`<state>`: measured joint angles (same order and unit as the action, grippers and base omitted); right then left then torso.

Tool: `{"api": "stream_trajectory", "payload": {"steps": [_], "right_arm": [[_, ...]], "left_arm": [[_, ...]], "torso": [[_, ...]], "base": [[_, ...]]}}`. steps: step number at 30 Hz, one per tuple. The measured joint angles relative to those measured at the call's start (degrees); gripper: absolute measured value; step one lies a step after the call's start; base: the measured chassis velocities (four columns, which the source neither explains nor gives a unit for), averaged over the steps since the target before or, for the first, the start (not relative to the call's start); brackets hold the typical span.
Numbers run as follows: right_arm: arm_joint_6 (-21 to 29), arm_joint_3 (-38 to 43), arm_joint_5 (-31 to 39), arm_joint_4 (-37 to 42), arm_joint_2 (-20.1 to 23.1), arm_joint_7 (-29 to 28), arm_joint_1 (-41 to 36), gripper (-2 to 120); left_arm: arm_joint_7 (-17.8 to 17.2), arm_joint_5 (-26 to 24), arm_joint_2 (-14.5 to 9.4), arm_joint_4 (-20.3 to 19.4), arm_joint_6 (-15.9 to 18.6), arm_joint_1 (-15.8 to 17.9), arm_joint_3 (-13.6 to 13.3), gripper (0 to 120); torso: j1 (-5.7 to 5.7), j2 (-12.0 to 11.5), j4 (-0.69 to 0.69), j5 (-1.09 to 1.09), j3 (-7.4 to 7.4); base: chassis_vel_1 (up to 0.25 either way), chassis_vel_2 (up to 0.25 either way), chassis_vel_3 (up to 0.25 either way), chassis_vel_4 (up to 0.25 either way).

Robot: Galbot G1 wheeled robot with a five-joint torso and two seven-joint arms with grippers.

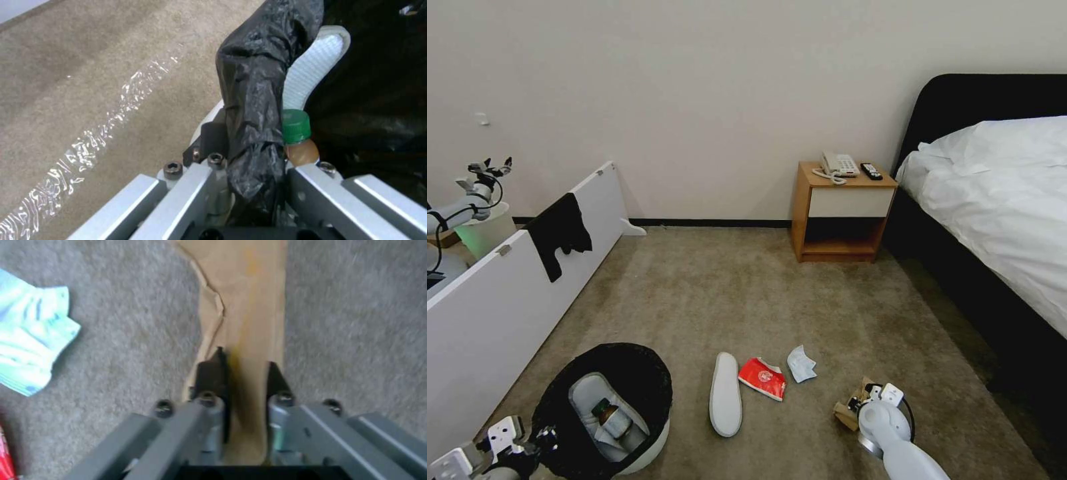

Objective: Pick up the trash bin, then pick up the garbage from the floor and place it into the trash bin.

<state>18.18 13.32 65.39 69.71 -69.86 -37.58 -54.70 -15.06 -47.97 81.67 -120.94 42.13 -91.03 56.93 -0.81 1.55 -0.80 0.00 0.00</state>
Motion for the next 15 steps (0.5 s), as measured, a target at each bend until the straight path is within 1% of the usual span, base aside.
{"api": "stream_trajectory", "payload": {"steps": [2, 5, 7, 8, 9, 12, 13, 14, 15], "right_arm": [[-0.64, 0.01, -0.53, 1.51, 0.96, 0.35, -0.72, 0], [-0.93, 0.05, -0.88, 2.43, 1.47, 0.57, -1.15, 0], [-2.21, 0.16, -2.47, 5.23, 3.0, 1.33, -2.39, 0], [-2.21, 0.16, -2.47, 5.23, 3.0, 1.33, -2.39, 0], [-3.57, 0.21, -3.76, 7.59, 4.39, 2.33, -3.39, 0], [-4.25, 0.21, -4.5, 8.83, 5.24, 2.79, -3.91, 0], [-5.27, 0.21, -5.64, 10.87, 6.69, 3.86, -4.72, 0], [-7.67, -0.03, -7.16, 14.39, 8.85, 5.5, -5.74, 0], [-7.67, -0.03, -7.16, 14.39, 8.85, 5.5, -5.74, 0]], "left_arm": [[-0.04, 0.06, 0.01, 0.0, 0.0, 0.11, -0.21, 1], [-0.04, 0.09, 0.01, 0.0, 0.0, 0.13, -0.31, 1], [-0.04, 0.11, 0.01, 0.0, 0.0, 0.18, -0.62, 1], [-0.04, 0.11, 0.01, 0.0, 0.0, 0.18, -0.62, 1], [-0.08, 0.11, 0.01, 0.0, 0.0, 0.18, -0.84, 1], [-0.12, 0.1, -0.01, -0.01, 0.0, 0.18, -0.97, 1], [-0.17, 0.08, -0.05, -0.07, 0.0, 0.17, -1.21, 1], [-0.35, 0.04, -0.19, -0.32, 0.0, 0.12, -1.56, 1], [-0.35, 0.04, -0.19, -0.32, 0.0, 0.12, -1.56, 1]], "torso": [[0.0, 0.0, 0.0, 0.0, 0.0], [0.0, 0.0, 0.0, 0.0, 0.0], [0.0, 0.0, 0.01, 0.01, 0.0], [0.0, 0.0, 0.01, 0.01, 0.0], [0.0, 0.0, 0.01, 0.01, 0.0], [0.0, 0.0, 0.01, 0.0, 0.0], [0.0, 0.0, 0.0, 0.0, 0.0], [0.0, 0.0, -0.02, -0.01, 0.0], [0.0, 0.0, -0.02, -0.01, 0.0]], "base": [[0.0, 0.0, 0.0, 0.0], [0.0, 0.0, 0.0, 0.0], [0.0, 0.0, 0.0, 0.0], [0.0, 0.0, 0.0, 0.0], [0.0, 0.0, 0.0, 0.0], [0.0, 0.0, 0.0, 0.0], [0.0, 0.0, 0.0, 0.0], [0.0, 0.0, 0.0, 0.0], [0.0, 0.0, 0.0, 0.0]]}}
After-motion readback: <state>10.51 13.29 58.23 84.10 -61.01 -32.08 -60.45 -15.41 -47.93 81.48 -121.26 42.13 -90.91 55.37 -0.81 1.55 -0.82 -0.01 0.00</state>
